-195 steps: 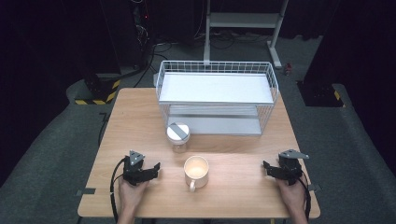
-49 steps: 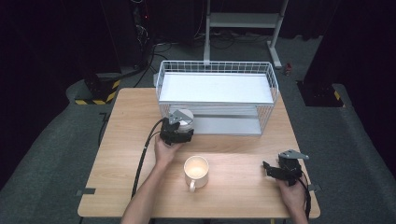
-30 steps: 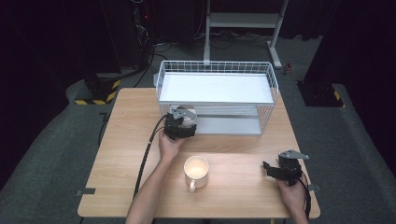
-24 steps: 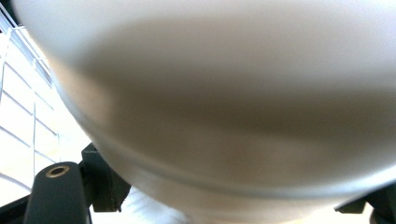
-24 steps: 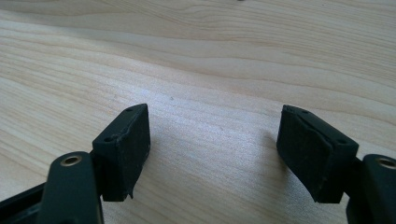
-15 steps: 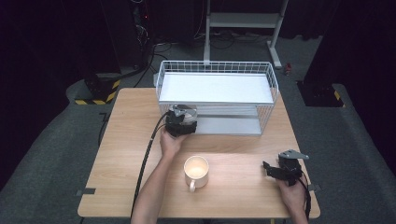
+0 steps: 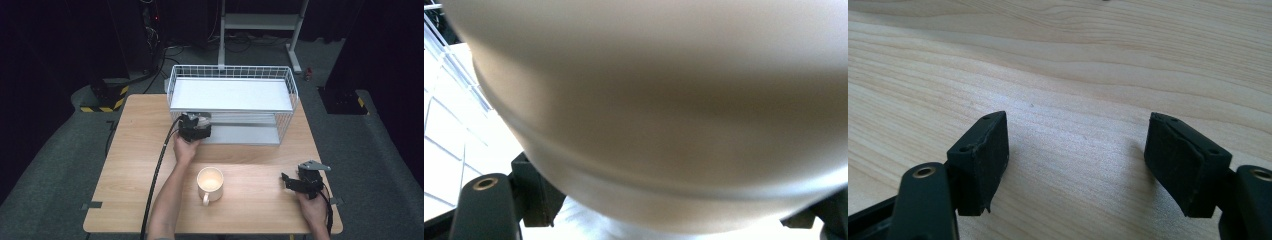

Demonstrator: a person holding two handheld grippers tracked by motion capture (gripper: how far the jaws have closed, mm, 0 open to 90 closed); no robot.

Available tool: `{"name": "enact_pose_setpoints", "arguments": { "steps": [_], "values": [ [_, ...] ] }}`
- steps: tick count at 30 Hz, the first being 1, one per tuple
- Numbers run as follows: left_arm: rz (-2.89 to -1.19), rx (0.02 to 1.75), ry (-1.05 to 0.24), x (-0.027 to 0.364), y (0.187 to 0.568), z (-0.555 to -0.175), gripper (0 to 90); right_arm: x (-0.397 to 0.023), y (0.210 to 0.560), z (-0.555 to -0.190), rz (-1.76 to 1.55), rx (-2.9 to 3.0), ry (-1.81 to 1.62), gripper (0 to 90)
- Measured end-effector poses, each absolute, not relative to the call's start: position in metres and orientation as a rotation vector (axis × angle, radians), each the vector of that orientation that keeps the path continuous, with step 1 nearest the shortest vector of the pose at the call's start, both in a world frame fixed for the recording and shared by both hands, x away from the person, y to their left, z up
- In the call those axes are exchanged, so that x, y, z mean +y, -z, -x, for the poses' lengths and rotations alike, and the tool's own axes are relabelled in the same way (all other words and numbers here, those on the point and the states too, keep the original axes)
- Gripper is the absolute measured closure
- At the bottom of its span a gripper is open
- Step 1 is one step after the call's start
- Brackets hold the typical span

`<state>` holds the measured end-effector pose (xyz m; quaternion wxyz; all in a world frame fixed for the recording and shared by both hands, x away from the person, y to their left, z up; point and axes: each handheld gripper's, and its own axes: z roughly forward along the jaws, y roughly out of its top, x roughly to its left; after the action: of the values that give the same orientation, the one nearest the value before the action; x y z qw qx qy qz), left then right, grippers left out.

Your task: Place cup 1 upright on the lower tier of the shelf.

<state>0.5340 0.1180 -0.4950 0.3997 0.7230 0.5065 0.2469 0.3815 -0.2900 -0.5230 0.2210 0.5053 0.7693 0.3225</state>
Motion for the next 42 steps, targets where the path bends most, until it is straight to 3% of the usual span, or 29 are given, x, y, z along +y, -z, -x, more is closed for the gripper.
{"name": "enact_pose_setpoints", "arguments": {
  "steps": [30, 42],
  "values": [
    [-1.869, 1.344, -0.679, 0.112, 0.493, -0.543, 19.0, -0.29, 0.523, -0.381, -1.398, 2.126, -0.895, 26.1],
    [-1.891, 1.376, -0.656, 0.117, 0.49, -0.538, 9.6, -0.29, 0.523, -0.381, -1.395, 2.127, -0.894, 26.1]
  ]
}}
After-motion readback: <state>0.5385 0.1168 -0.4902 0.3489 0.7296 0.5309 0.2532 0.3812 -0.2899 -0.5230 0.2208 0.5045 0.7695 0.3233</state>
